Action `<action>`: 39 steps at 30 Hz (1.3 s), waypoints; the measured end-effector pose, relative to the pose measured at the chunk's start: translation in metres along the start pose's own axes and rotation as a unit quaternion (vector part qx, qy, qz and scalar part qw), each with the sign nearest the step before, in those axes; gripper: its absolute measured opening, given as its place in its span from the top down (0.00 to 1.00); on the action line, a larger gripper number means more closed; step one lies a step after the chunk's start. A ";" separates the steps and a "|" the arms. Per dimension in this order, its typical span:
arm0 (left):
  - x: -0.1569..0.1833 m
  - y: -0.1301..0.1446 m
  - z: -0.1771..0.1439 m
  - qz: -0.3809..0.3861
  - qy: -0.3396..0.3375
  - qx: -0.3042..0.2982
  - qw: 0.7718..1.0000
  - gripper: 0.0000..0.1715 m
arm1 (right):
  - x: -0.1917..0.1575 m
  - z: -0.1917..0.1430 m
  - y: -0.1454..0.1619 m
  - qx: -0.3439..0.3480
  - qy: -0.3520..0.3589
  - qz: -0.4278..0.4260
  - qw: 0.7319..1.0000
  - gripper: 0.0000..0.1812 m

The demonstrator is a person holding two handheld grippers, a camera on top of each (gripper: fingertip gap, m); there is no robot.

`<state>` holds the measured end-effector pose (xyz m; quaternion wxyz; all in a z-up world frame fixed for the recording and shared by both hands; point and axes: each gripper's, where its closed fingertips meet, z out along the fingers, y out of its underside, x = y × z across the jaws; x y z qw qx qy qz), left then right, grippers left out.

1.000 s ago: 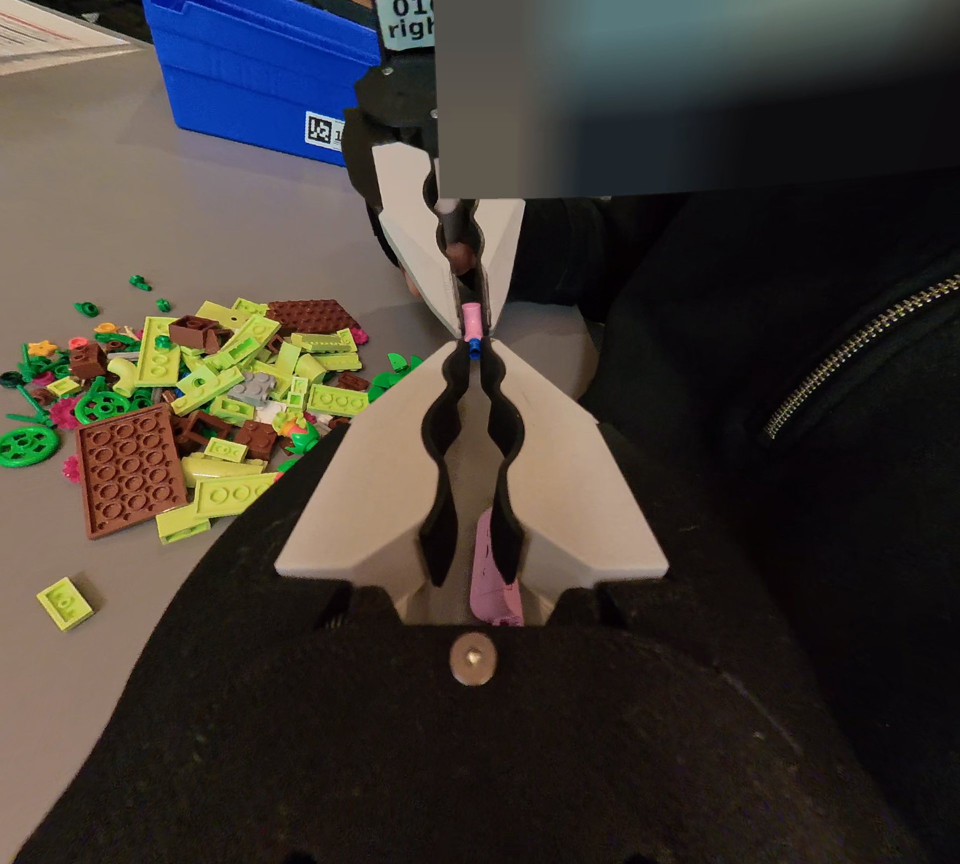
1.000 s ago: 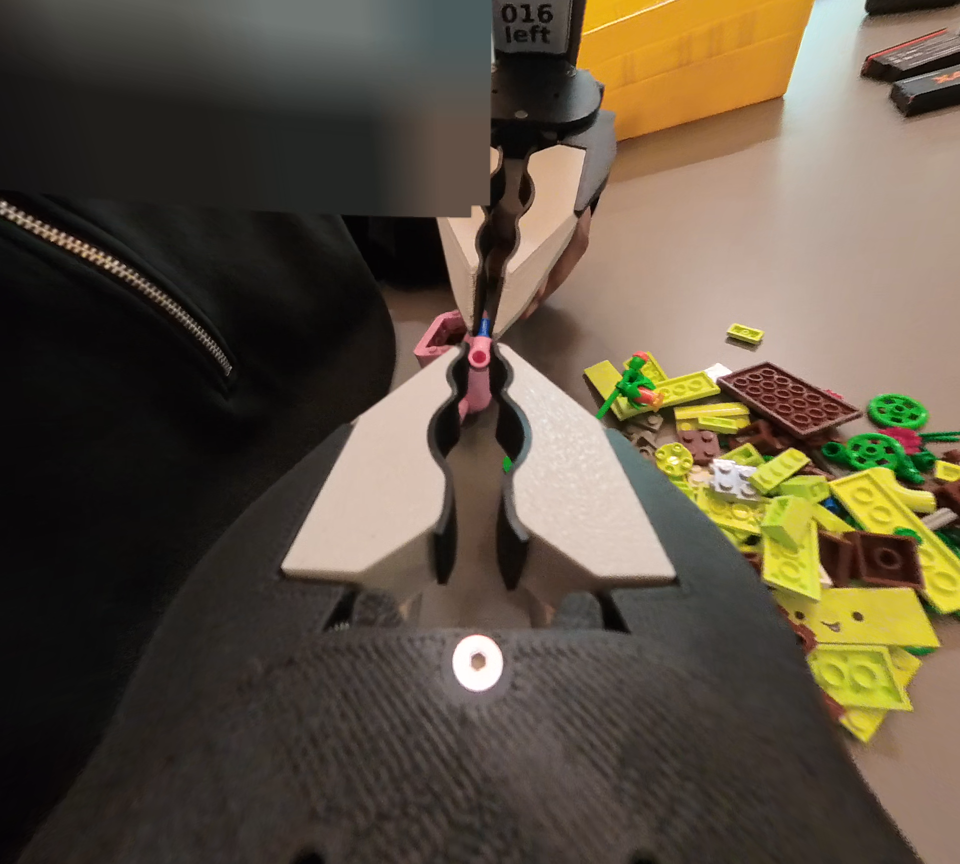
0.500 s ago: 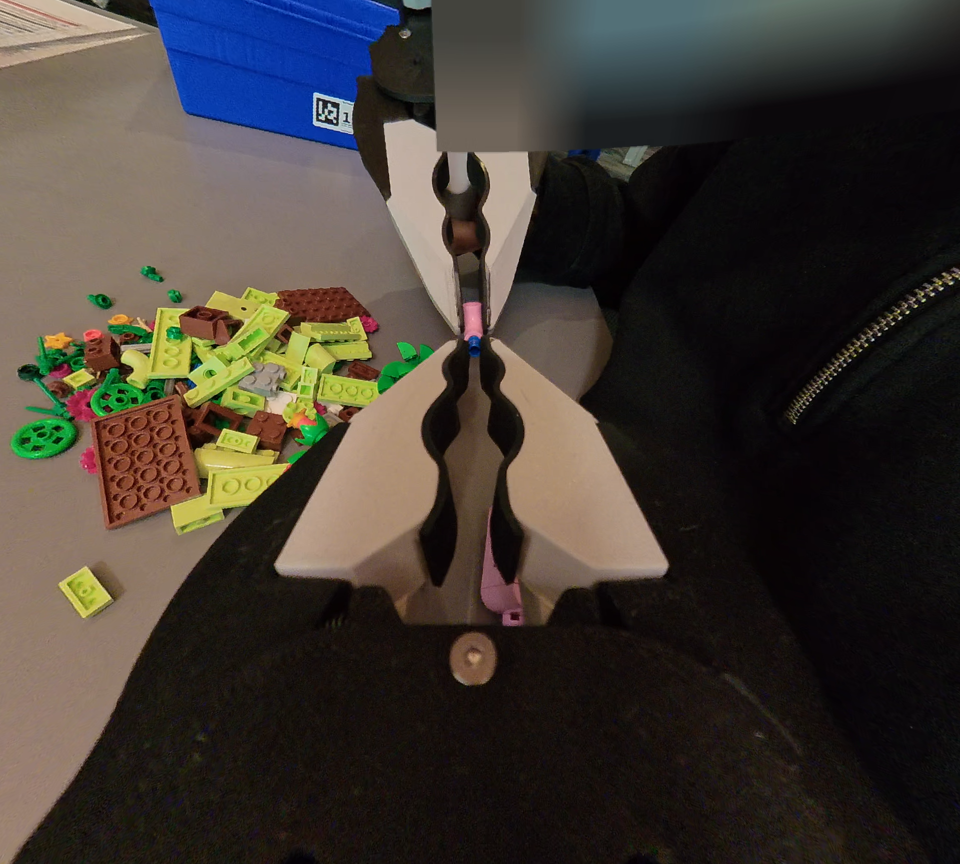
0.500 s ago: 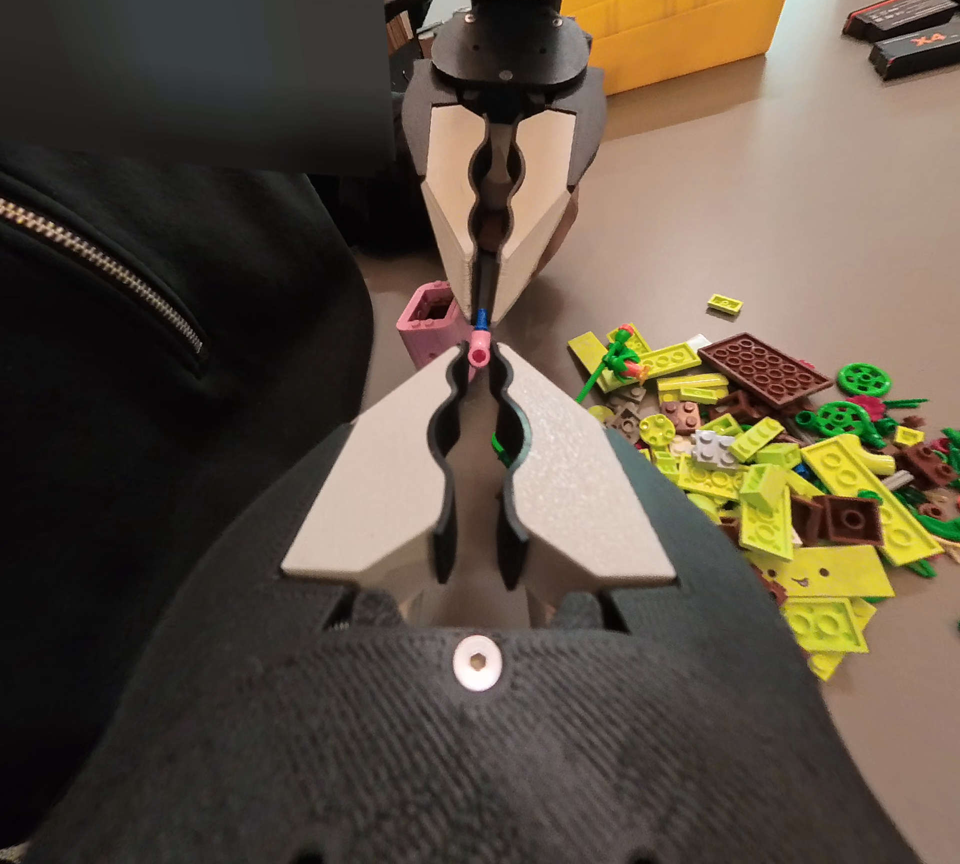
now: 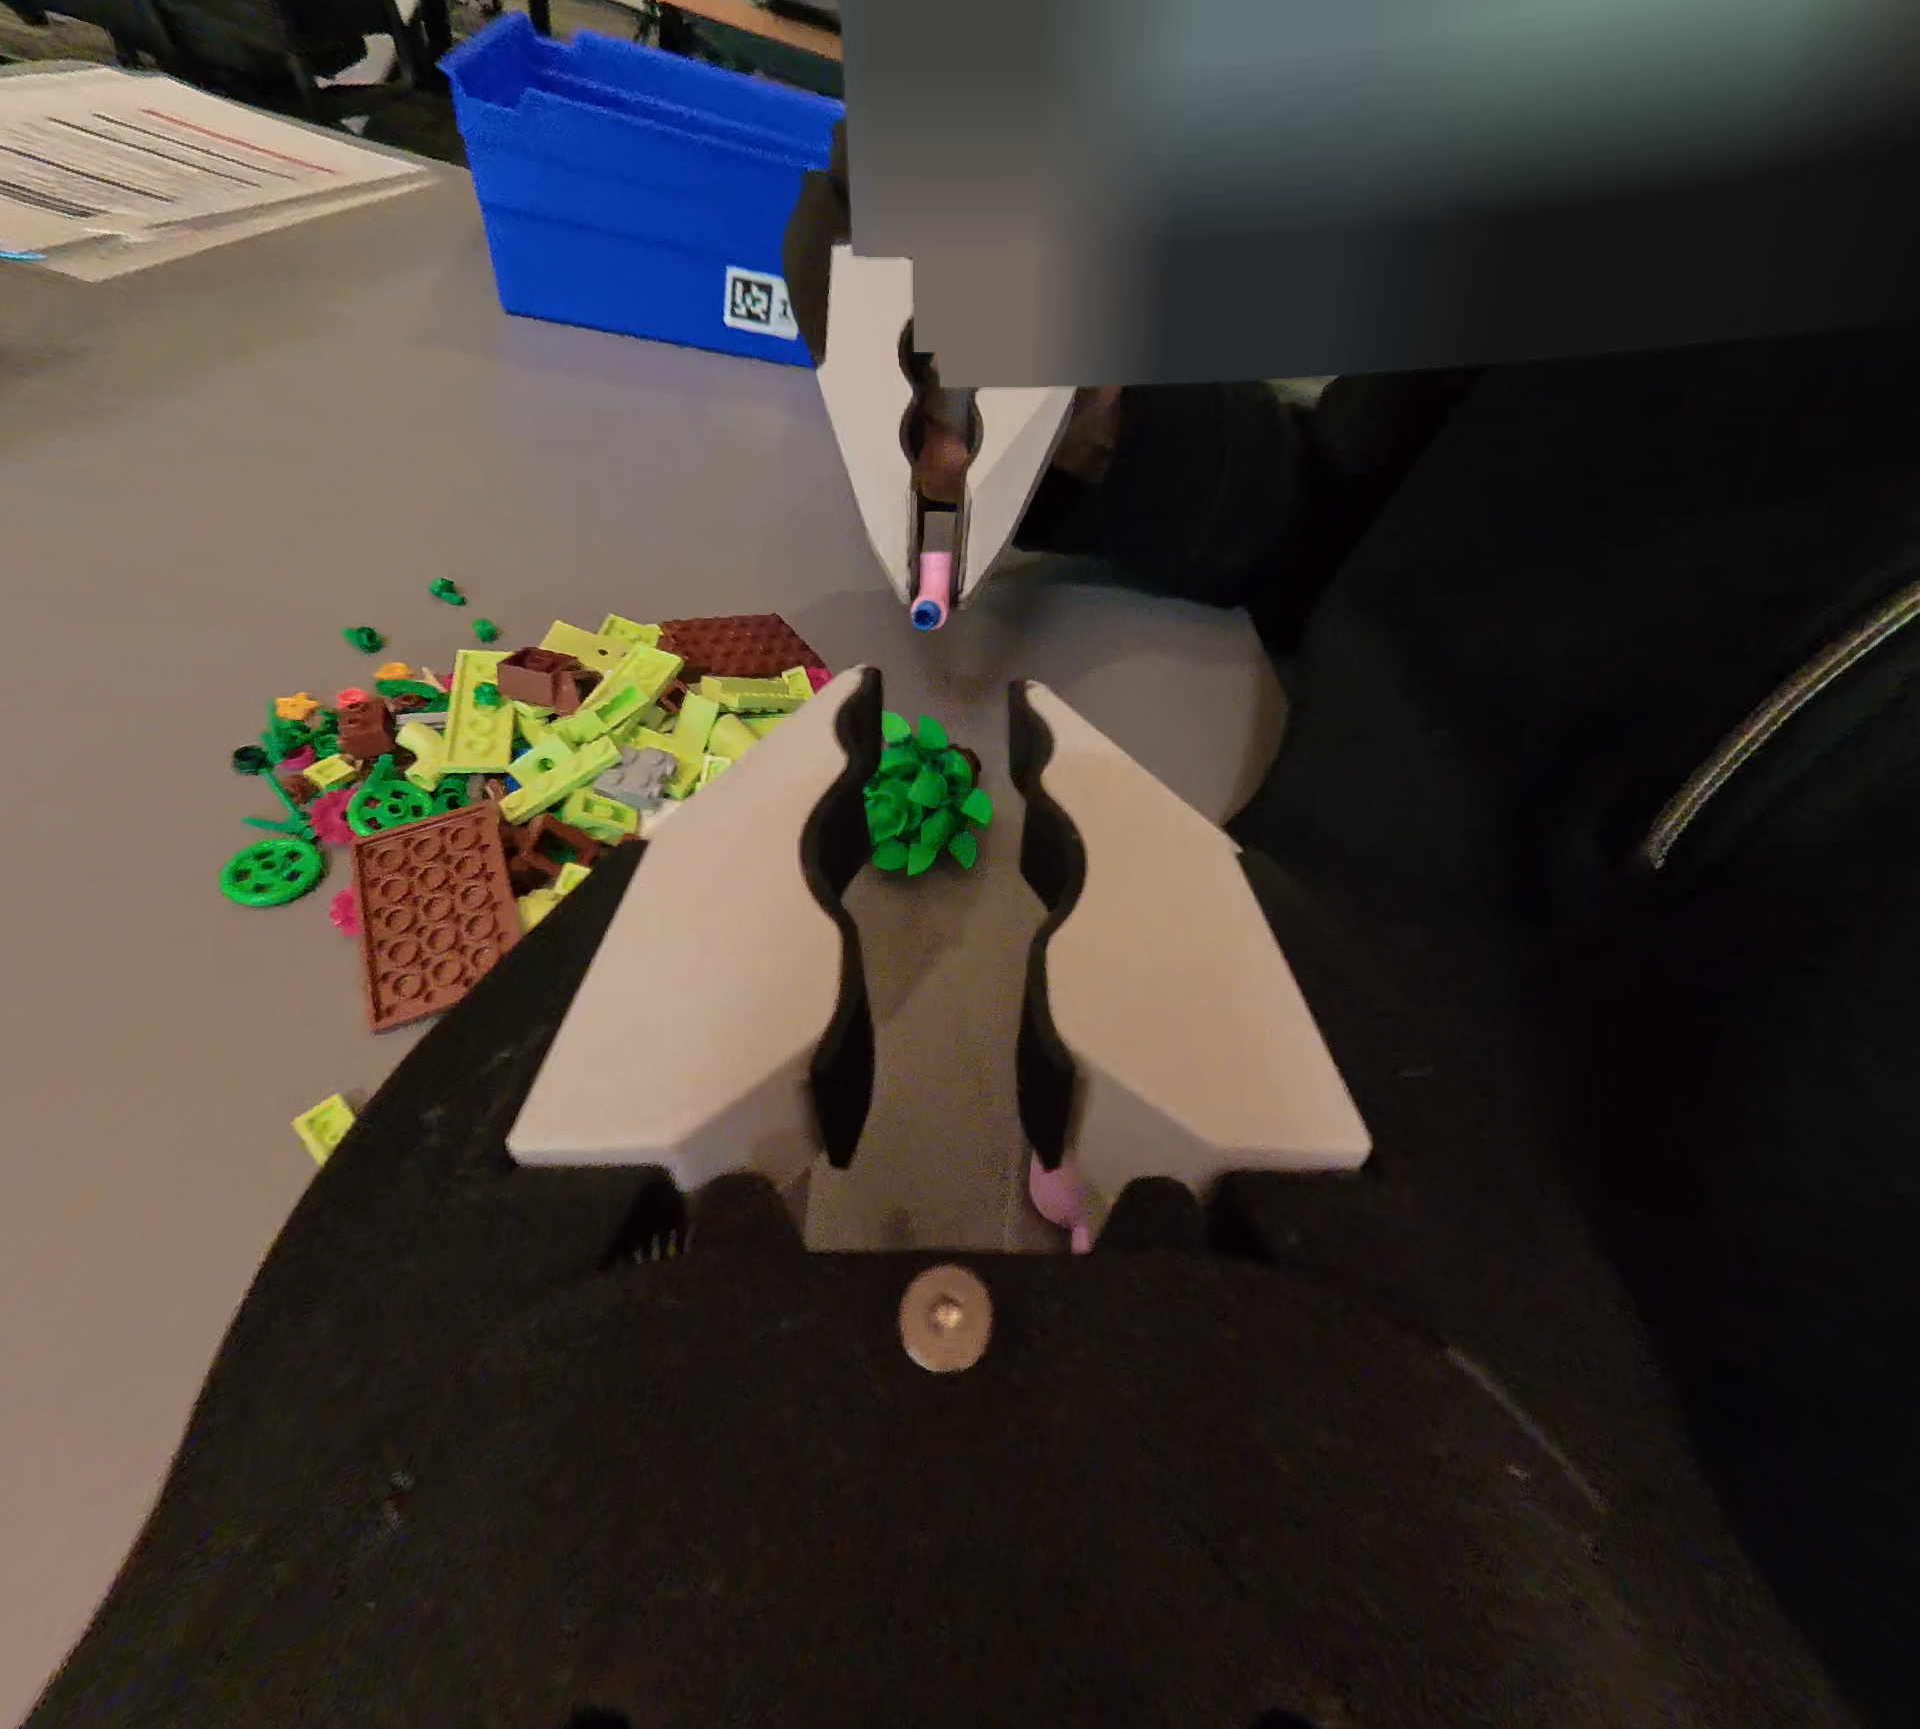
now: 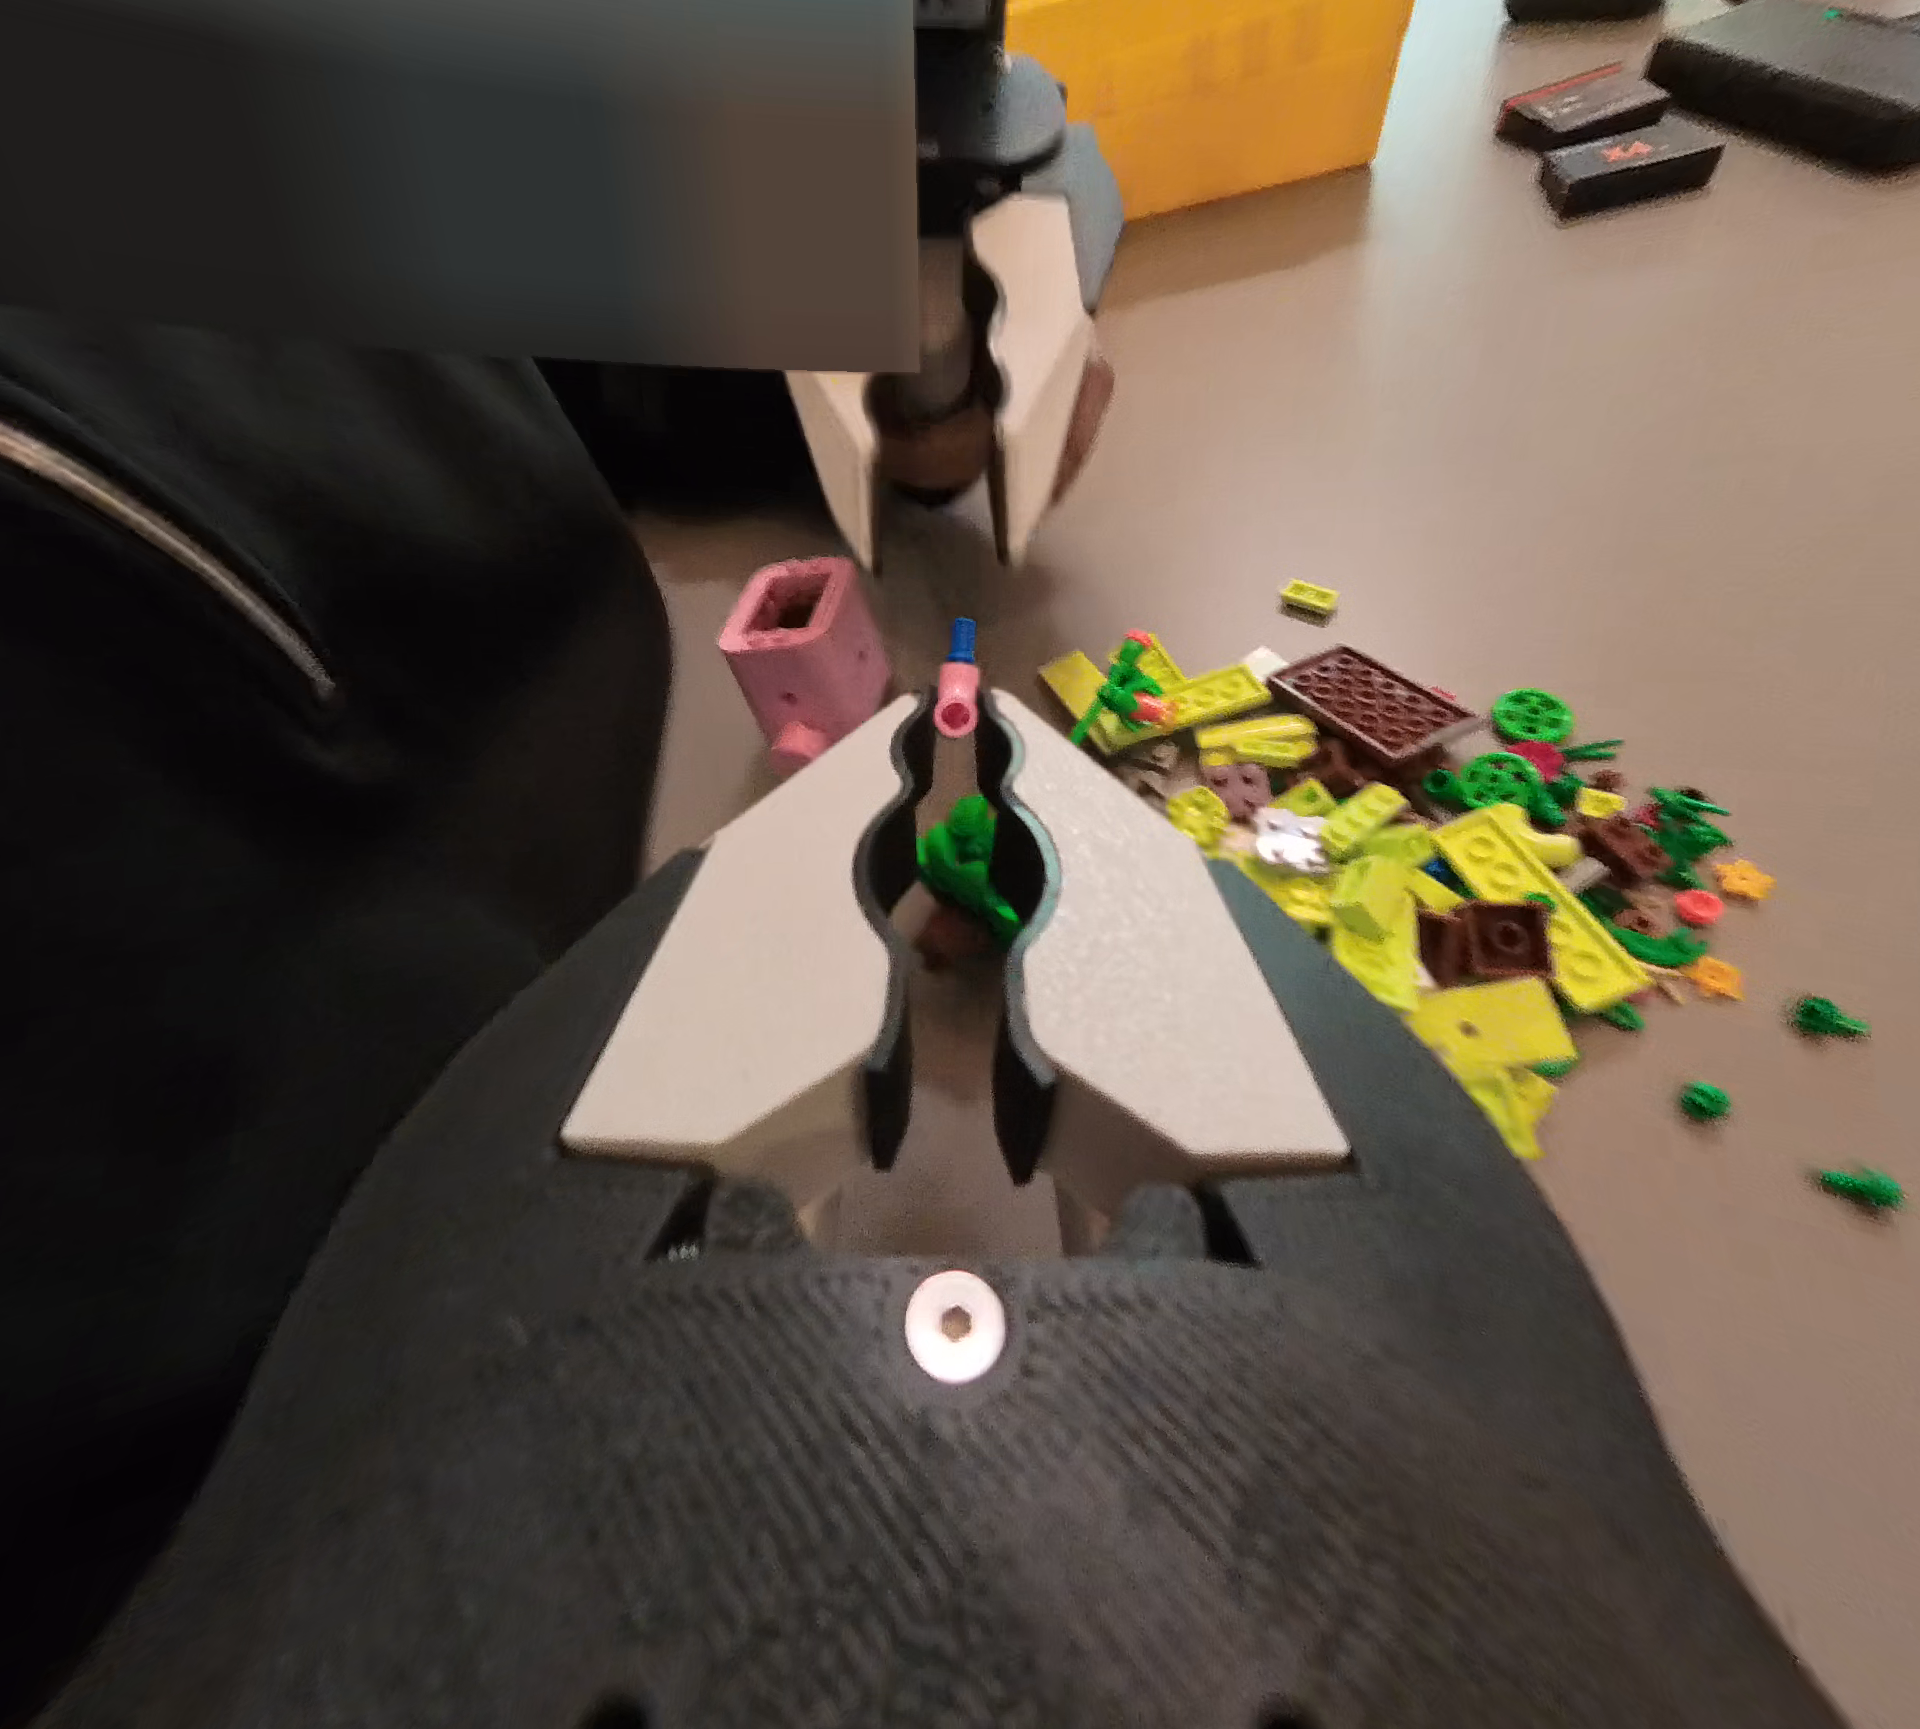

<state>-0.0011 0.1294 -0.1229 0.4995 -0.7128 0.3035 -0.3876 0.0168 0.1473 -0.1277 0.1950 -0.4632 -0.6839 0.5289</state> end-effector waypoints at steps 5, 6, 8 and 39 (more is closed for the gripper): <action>0.006 0.015 0.011 0.054 -0.007 -0.026 0.998 0.86 | -0.013 0.011 -0.003 0.030 -0.080 0.075 0.994 0.97; 0.008 0.017 0.013 0.051 -0.002 -0.031 0.998 0.86 | -0.016 0.013 -0.002 0.032 -0.092 0.082 0.992 0.97; 0.017 0.019 0.015 0.038 0.026 -0.037 0.998 0.88 | -0.018 0.018 0.002 0.023 -0.103 0.088 0.991 0.97; 0.019 0.022 0.010 0.022 0.045 -0.054 0.997 0.99 | -0.025 0.027 0.011 -0.041 -0.014 -0.072 0.997 0.96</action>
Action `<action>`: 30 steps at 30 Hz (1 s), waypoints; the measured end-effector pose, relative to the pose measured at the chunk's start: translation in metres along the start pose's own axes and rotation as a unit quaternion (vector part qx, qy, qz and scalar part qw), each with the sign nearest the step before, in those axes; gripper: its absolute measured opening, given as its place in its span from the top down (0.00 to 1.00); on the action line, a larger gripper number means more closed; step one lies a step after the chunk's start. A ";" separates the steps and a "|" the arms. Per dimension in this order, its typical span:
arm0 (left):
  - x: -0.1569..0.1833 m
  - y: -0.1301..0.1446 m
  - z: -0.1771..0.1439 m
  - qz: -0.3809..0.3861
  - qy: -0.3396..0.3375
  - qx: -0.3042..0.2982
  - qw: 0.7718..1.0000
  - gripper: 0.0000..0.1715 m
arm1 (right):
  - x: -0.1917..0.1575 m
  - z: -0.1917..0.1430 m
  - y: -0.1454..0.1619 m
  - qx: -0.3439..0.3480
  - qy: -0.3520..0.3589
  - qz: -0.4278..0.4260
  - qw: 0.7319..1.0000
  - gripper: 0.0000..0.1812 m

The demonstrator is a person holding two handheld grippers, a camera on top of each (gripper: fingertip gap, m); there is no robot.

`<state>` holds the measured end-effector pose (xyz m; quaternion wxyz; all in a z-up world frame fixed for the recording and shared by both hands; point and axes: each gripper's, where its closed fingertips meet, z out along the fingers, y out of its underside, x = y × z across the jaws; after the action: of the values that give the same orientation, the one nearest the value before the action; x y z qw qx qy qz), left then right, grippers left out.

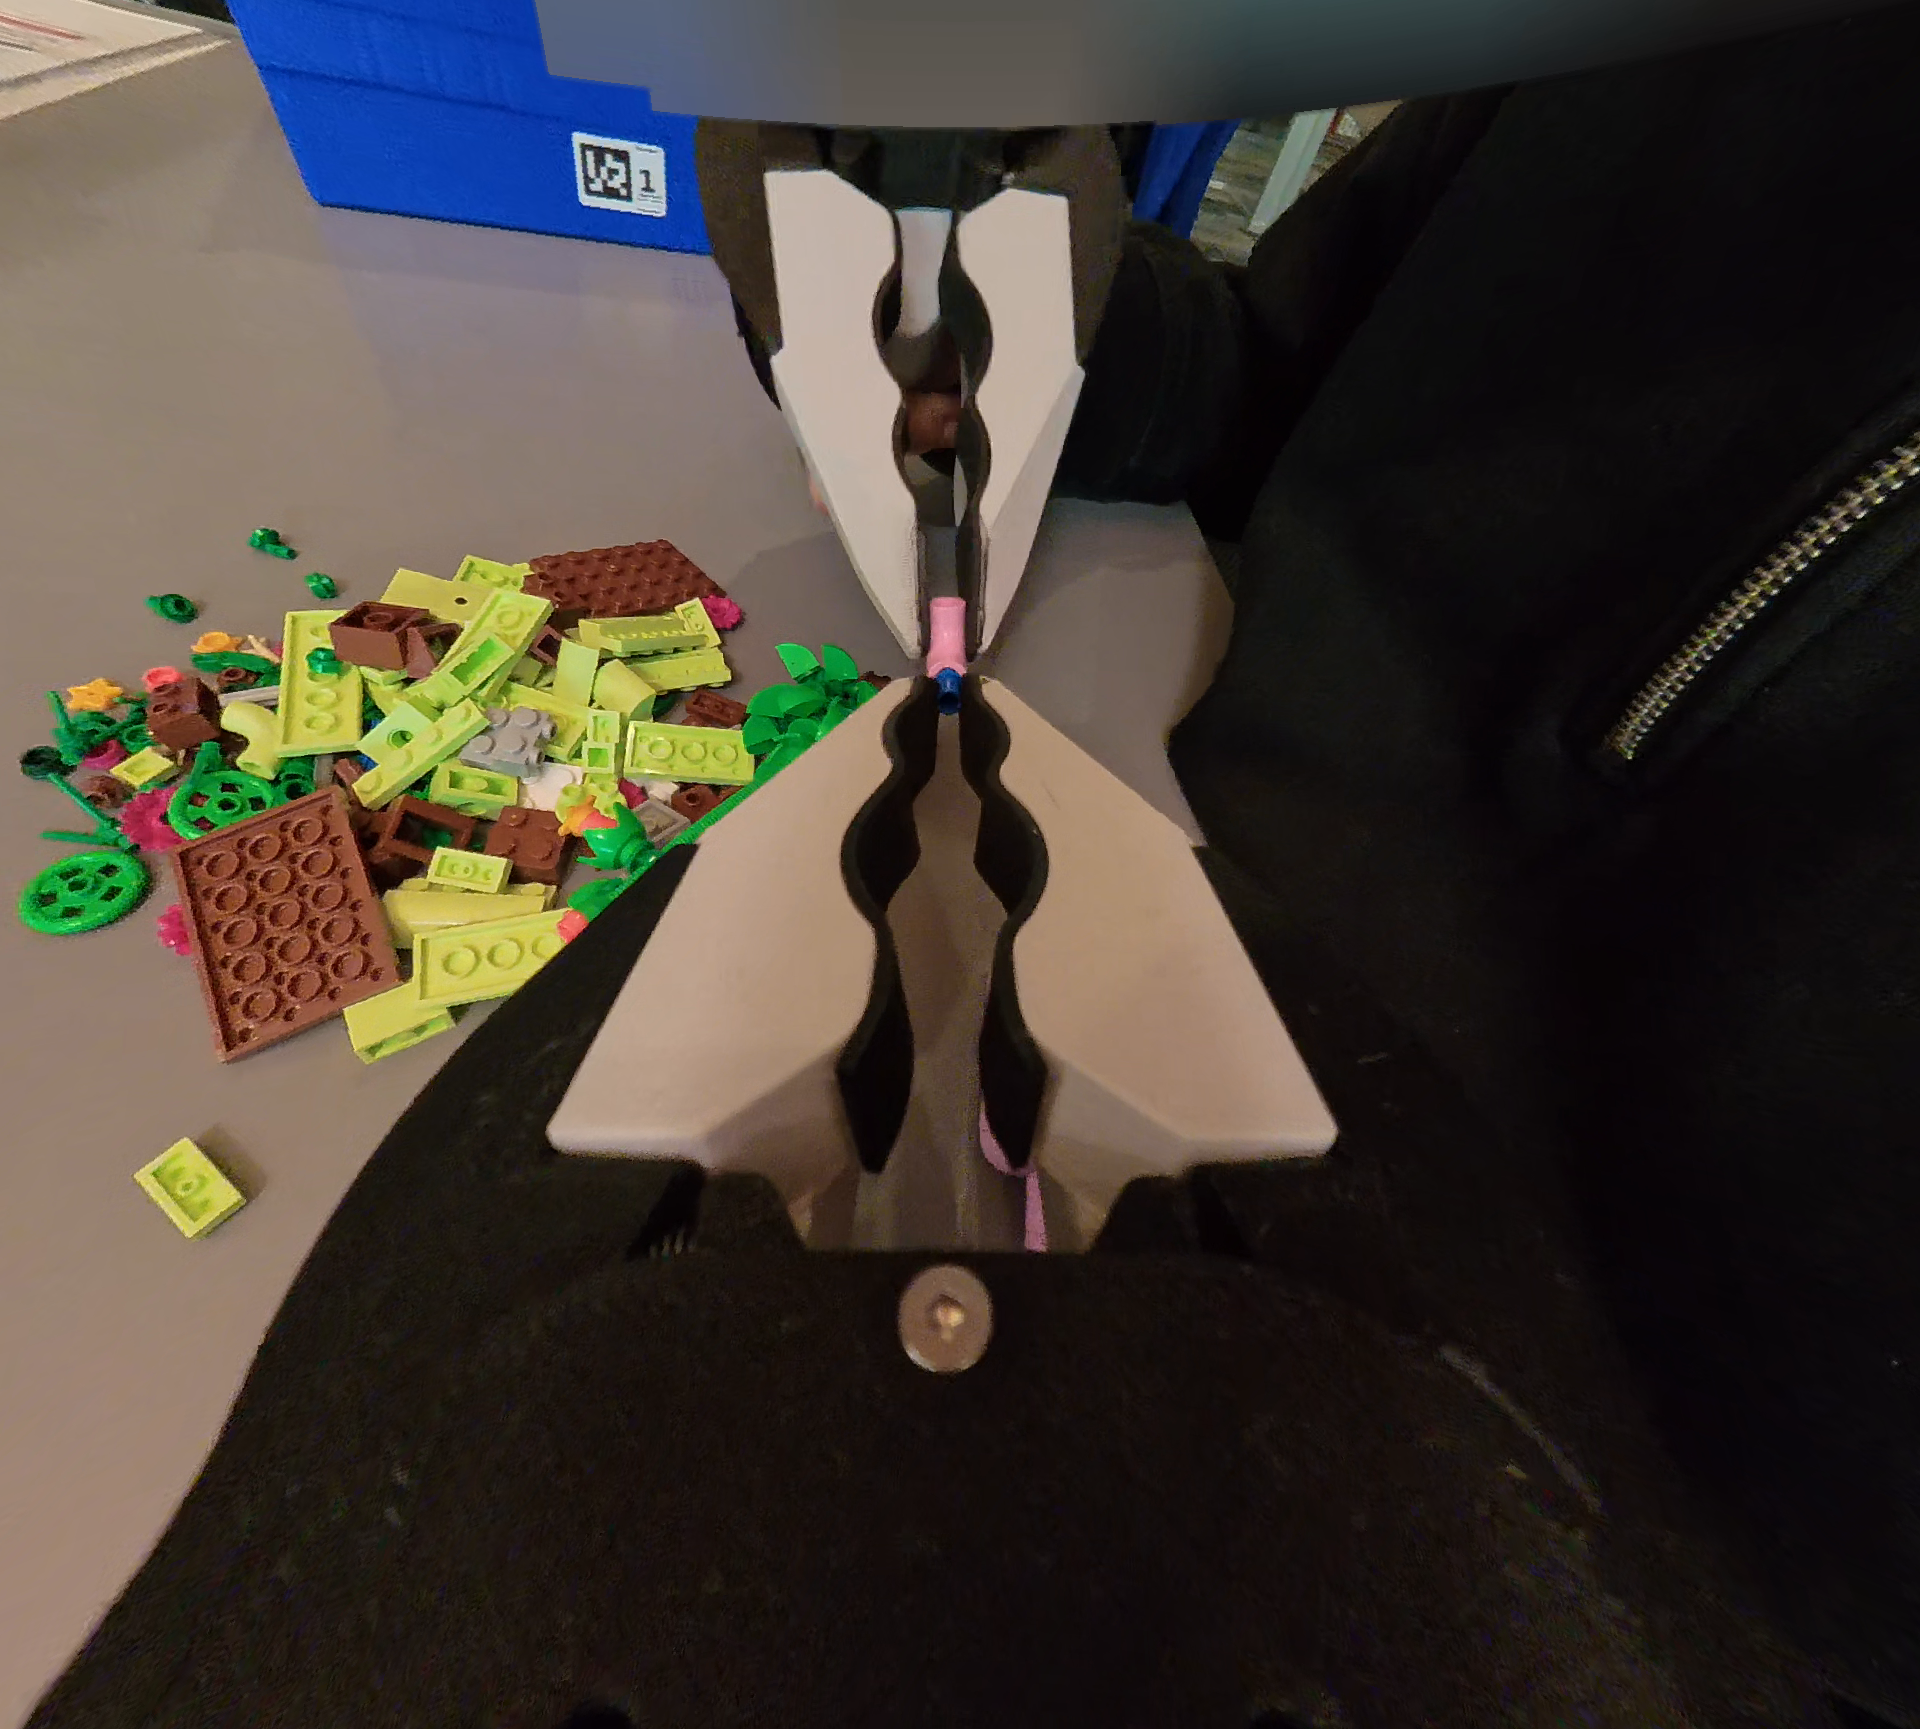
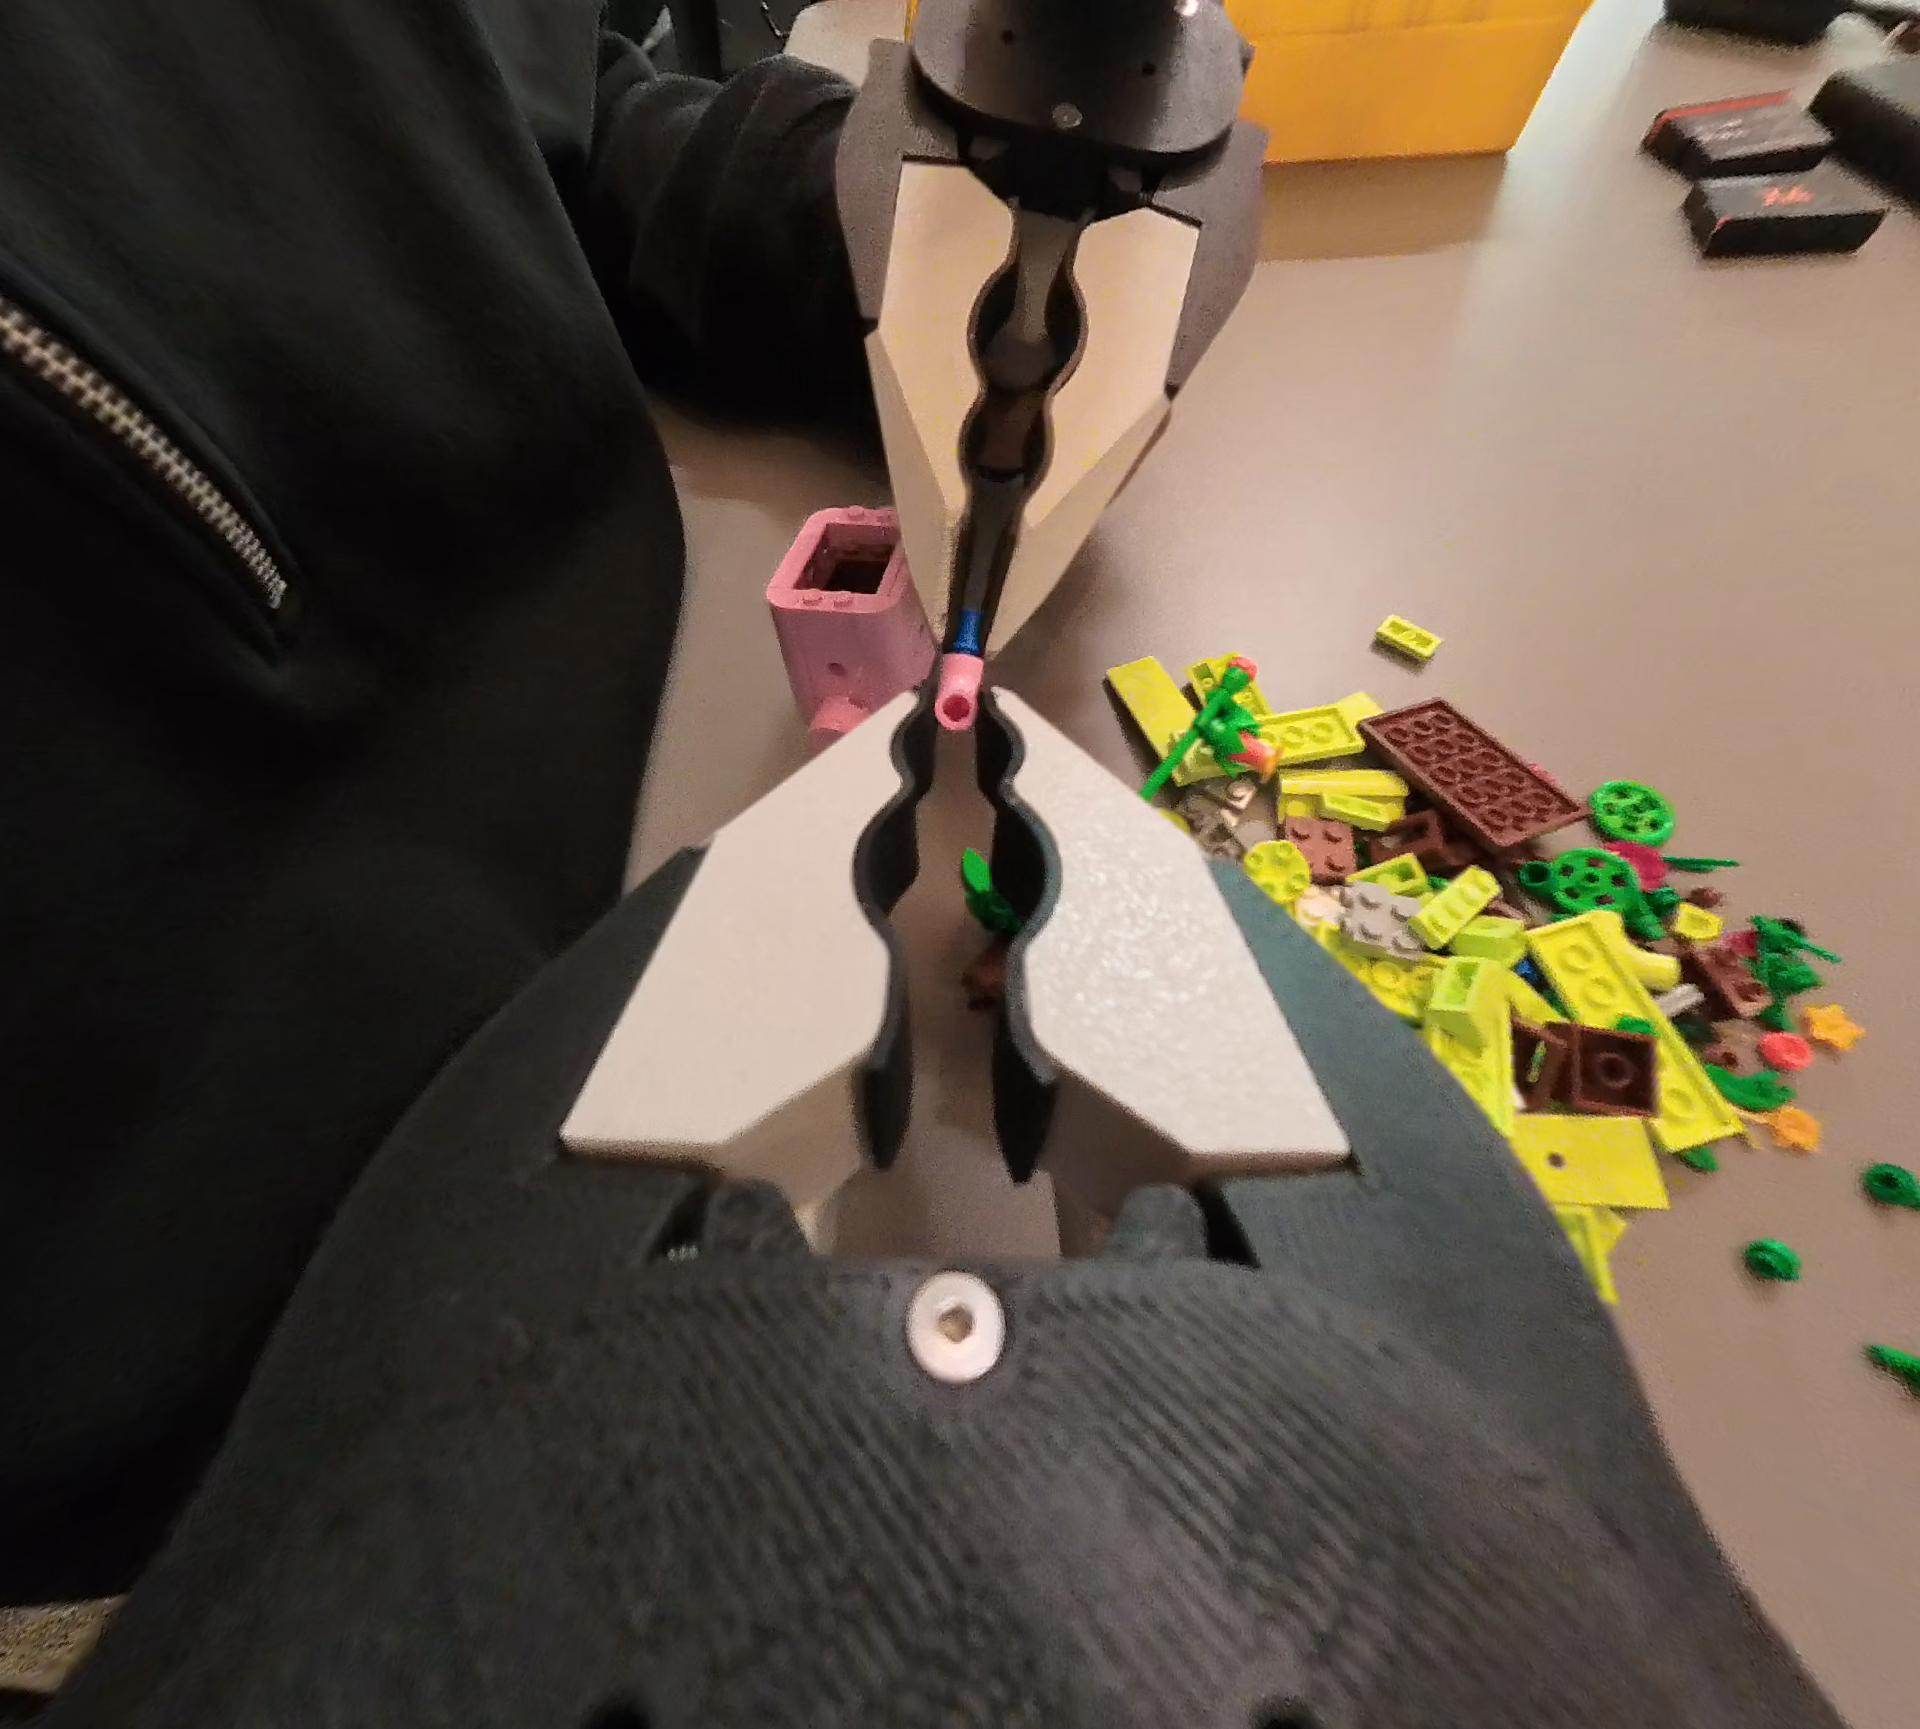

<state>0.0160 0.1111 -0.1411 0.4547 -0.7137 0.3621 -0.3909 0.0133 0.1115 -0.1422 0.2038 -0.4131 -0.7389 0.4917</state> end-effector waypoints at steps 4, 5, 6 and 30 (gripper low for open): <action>-0.002 -0.002 -0.001 -0.001 -0.001 0.007 1.000 0.99 | 0.002 -0.002 -0.002 -0.003 0.022 -0.026 0.999 0.96; -0.002 -0.002 -0.001 0.001 -0.005 0.007 1.000 0.99 | 0.003 -0.002 -0.002 -0.007 0.032 -0.039 0.999 0.96; -0.003 -0.002 -0.002 0.003 -0.006 0.006 1.000 0.99 | 0.004 -0.002 -0.001 -0.011 0.043 -0.054 0.998 0.96; -0.003 -0.005 -0.007 0.015 -0.001 0.025 1.000 0.99 | 0.004 -0.005 -0.005 0.022 0.021 -0.025 0.999 0.97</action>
<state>0.0088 0.1127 -0.1354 0.4789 -0.6967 0.3624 -0.3923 0.0121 0.1167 -0.1363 0.2404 -0.4005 -0.7336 0.4935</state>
